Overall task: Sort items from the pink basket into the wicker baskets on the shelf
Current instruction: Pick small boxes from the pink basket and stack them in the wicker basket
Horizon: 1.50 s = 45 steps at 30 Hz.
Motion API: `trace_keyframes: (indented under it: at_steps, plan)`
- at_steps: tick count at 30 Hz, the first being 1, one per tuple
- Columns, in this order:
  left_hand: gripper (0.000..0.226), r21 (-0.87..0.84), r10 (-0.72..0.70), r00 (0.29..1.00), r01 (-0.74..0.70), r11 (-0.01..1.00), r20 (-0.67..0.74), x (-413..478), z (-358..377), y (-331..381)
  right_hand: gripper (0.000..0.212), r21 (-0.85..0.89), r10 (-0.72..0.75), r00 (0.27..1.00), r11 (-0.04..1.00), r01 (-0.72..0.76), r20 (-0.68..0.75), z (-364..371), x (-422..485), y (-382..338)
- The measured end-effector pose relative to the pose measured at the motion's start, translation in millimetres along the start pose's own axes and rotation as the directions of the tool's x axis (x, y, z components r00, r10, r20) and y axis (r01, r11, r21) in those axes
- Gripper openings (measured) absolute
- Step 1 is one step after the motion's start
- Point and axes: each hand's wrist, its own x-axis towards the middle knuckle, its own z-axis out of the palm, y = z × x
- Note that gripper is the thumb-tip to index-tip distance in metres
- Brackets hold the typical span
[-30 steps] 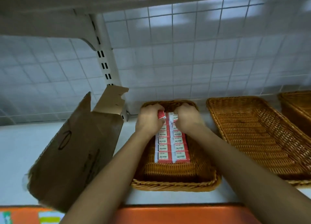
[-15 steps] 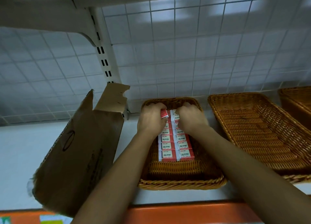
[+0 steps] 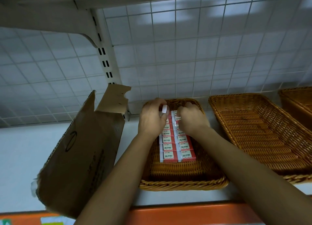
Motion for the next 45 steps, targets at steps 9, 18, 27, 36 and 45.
trace_keyframes:
  at_steps: [9, 18, 27, 36, 45]
  plan:
    - [0.032, -0.199, -0.104, 0.990, 0.121, 0.972, 0.094, 0, -4, 6, 0.041, 0.198, -0.113, 0.980, 0.970, 0.144, -0.161, -5, -1, 0]
    - [0.030, -0.114, -0.126, 0.992, 0.125, 0.986, -0.006, 0, 2, 6, 0.034, 0.239, -0.018, 0.971, 0.968, 0.077, -0.237, -1, 3, 3]
    - [0.030, -0.052, -0.097, 0.995, 0.098, 0.994, 0.010, 1, 3, 4, 0.020, 0.188, -0.192, 0.966, 0.956, 0.224, -0.176, -3, 1, 0]
    - [0.036, 0.412, -0.134, 0.950, 0.005, 0.911, 0.283, -3, 3, 9, 0.042, 0.068, -0.024, 0.999, 0.997, 0.021, 0.043, 2, 3, 2]
    - [0.029, 0.431, -0.163, 0.938, 0.016, 0.902, 0.306, -5, 3, 14, 0.035, 0.043, 0.002, 0.996, 0.999, -0.006, 0.094, -1, 1, -1]
